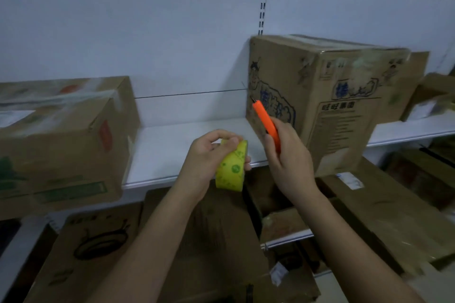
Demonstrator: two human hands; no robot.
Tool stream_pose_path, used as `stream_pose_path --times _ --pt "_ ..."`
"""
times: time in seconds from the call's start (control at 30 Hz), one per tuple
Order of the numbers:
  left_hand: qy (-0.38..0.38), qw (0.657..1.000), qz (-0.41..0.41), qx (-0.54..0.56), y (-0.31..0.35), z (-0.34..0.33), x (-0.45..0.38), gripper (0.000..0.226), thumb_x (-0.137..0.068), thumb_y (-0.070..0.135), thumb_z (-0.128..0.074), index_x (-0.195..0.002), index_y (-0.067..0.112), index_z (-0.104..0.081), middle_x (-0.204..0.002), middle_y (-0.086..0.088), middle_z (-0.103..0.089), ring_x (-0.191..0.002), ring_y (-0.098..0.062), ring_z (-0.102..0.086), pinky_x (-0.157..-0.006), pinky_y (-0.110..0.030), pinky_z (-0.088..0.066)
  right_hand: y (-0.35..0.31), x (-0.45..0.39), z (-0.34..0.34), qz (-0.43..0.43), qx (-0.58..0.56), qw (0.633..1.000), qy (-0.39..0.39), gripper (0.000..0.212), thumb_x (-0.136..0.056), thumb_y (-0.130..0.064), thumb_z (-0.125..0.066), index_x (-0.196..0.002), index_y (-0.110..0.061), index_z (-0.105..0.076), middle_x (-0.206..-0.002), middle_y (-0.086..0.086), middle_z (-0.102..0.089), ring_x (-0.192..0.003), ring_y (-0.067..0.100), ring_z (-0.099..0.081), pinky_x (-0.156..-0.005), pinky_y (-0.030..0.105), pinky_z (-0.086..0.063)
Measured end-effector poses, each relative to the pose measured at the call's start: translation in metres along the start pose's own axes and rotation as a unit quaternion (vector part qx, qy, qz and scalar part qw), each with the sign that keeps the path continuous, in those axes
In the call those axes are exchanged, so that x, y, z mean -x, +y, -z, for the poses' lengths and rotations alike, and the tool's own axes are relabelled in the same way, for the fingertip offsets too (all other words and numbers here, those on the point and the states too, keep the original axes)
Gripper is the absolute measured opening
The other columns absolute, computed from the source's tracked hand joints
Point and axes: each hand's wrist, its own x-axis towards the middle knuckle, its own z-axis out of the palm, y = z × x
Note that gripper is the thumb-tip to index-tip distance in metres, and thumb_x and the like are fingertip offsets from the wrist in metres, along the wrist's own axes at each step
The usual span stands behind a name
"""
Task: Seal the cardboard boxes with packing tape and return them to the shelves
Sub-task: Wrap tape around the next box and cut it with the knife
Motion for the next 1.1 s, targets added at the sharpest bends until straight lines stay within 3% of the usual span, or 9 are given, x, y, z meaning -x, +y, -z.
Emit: stream_pose_path --times 0.17,0.37,0.47,0.53,0.6,0.77,0.97,1.03,1.1 --pt "-0.151 0.988 -0.028 0.016 0.014 -0.093 -0.001 0.017 -0.082 0.018 -0.066 -0.089 0.003 -0.065 -0.067 -0.025 -0.067 -0.053 -0.031 -0.066 -0.055 -0.035 -0.057 0.034 0.019 0.077 0.025 0.000 0.991 0.132 0.039 -0.104 -0.028 -0.039 -0.135 -0.009 -0.051 -0.109 -0.008 -0.053 -0.091 -0.001 -0.048 -0.076 0.006 -0.036" --pt "-0.271 0.963 0.008 0.000 -0.028 -0.225 -0.015 0.015 -0.095 0.005 -0.060 -0.101 -0.008 -0.060 -0.072 -0.027 -0.067 -0.054 -0.030 -0.068 -0.055 -0.035 -0.059 0.144 0.051 0.169 -0.116 0.055 0.966 0.225 0.030 -0.104 -0.028 -0.040 -0.119 -0.008 -0.057 -0.096 -0.001 -0.056 -0.080 -0.004 -0.049 -0.070 0.006 -0.035" --pt "-0.235 0.971 0.052 -0.010 -0.067 -0.288 -0.034 0.020 -0.097 0.006 -0.060 -0.106 -0.012 -0.059 -0.074 -0.025 -0.069 -0.056 -0.030 -0.070 -0.057 -0.035 -0.061 0.231 0.062 0.200 -0.240 0.056 0.955 0.165 0.027 -0.104 -0.029 -0.041 -0.117 -0.013 -0.060 -0.096 0.002 -0.061 -0.085 0.009 -0.058 -0.069 0.013 -0.040" --pt "-0.208 0.975 0.073 -0.022 -0.096 -0.322 -0.052 0.020 -0.097 0.012 -0.061 -0.109 -0.004 -0.062 -0.082 -0.023 -0.073 -0.066 -0.035 -0.072 -0.071 -0.048 -0.062 0.286 0.061 0.213 -0.263 0.076 0.957 0.097 0.022 -0.103 -0.021 -0.043 -0.117 -0.017 -0.059 -0.092 0.000 -0.058 -0.083 0.014 -0.056 -0.067 0.026 -0.040" --pt "-0.181 0.978 0.103 -0.024 -0.124 -0.351 -0.074 0.016 -0.099 0.014 -0.059 -0.109 0.002 -0.064 -0.086 -0.023 -0.074 -0.073 -0.037 -0.072 -0.081 -0.054 -0.059 0.334 0.051 0.220 -0.245 0.102 0.964 0.012 0.029 -0.100 -0.017 -0.047 -0.127 -0.018 -0.057 -0.094 0.002 -0.057 -0.084 0.017 -0.055 -0.071 0.031 -0.038" --pt "-0.097 0.978 0.181 -0.028 -0.175 -0.393 -0.115 0.019 -0.100 0.005 -0.053 -0.118 0.003 -0.061 -0.095 -0.019 -0.075 -0.086 -0.033 -0.075 -0.084 -0.044 -0.060 0.429 0.001 0.214 -0.131 0.189 0.964 -0.131 0.043 -0.095 -0.021 -0.059 -0.138 -0.021 -0.054 -0.127 0.009 -0.064 -0.113 0.035 -0.059 -0.090 0.044 -0.047" --pt "-0.024 0.974 0.219 -0.051 -0.203 -0.402 -0.142 0.022 -0.098 0.010 -0.059 -0.119 0.011 -0.064 -0.114 -0.022 -0.070 -0.108 -0.041 -0.067 -0.097 -0.059 -0.051 0.489 -0.073 0.174 -0.044 0.228 0.940 -0.249 0.044 -0.097 -0.019 -0.050 -0.138 -0.033 -0.056 -0.134 -0.002 -0.061 -0.121 0.028 -0.050 -0.093 0.039 -0.034" --pt "-0.008 0.973 0.225 -0.055 -0.208 -0.403 -0.148 0.020 -0.098 0.011 -0.060 -0.117 0.013 -0.065 -0.117 -0.022 -0.069 -0.108 -0.040 -0.067 -0.096 -0.061 -0.051 0.495 -0.082 0.162 -0.058 0.233 0.935 -0.262 0.040 -0.099 -0.025 -0.050 -0.137 -0.031 -0.057 -0.138 -0.001 -0.059 -0.125 0.028 -0.049 -0.098 0.040 -0.034" --pt "0.007 0.974 0.222 -0.052 -0.211 -0.405 -0.154 0.019 -0.099 0.007 -0.056 -0.117 0.009 -0.062 -0.115 -0.023 -0.070 -0.102 -0.037 -0.070 -0.088 -0.051 -0.058 0.491 -0.080 0.159 -0.060 0.166 0.965 -0.194 0.035 -0.099 -0.036 -0.051 -0.129 -0.025 -0.065 -0.129 0.000 -0.062 -0.118 0.026 -0.053 -0.094 0.038 -0.038"
